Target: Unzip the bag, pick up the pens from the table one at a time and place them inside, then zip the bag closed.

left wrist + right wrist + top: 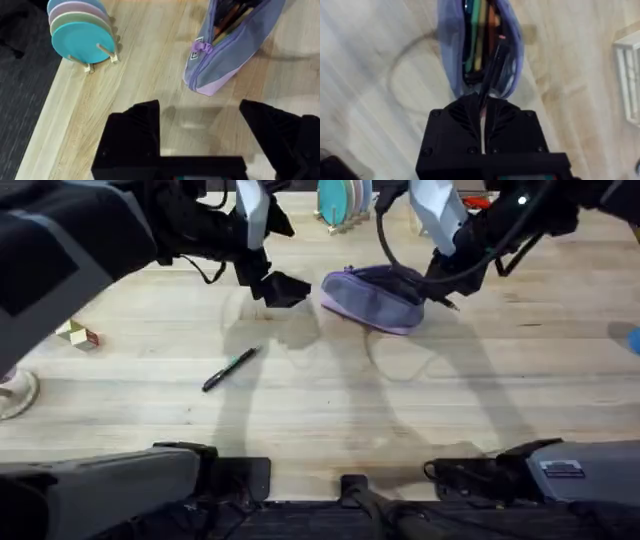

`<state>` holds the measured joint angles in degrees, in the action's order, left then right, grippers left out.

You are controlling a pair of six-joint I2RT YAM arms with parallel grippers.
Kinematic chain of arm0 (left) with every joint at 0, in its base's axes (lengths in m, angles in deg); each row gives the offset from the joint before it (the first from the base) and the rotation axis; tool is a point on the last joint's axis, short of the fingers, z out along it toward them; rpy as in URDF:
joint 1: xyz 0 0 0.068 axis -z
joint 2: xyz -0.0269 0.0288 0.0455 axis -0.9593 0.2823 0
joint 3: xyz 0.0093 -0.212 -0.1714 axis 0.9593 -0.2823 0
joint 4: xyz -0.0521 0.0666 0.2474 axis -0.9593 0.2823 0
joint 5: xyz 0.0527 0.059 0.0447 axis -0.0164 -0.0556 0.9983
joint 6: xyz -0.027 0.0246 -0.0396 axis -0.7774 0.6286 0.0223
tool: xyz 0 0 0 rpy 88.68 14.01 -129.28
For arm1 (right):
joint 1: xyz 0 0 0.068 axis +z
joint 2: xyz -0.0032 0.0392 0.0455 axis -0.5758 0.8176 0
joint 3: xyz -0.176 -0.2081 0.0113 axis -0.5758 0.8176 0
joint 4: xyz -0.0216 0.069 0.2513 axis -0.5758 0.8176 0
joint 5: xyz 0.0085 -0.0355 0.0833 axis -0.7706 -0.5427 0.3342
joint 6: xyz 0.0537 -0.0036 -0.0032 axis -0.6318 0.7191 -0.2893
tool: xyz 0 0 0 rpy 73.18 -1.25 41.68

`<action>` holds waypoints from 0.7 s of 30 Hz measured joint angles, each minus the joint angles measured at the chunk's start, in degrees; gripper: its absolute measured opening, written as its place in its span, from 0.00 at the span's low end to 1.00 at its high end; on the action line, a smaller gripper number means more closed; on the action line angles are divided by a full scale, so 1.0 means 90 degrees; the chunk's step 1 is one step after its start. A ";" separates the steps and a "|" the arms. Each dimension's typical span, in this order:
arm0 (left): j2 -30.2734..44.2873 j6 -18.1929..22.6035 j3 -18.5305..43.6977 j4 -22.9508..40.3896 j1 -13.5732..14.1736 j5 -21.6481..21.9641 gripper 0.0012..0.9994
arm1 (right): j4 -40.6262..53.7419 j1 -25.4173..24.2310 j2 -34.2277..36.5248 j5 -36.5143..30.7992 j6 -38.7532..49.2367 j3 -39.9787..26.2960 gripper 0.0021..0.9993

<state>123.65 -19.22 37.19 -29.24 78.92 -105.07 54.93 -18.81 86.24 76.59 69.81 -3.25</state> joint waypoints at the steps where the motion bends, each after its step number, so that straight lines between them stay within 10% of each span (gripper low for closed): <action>1: 0.0000 0.0000 0.0000 0.0000 0.0000 0.0000 0.99 | -0.0084 0.0000 0.0000 -0.0018 0.0086 0.0039 0.03; 21: 0.0000 0.0000 0.0000 0.0002 0.0000 0.0000 0.99 | -0.1578 0.0668 0.1222 0.0025 0.1001 0.0183 0.03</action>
<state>123.65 -19.22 37.19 -29.22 78.92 -105.07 40.72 -12.80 97.23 76.81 78.82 -1.60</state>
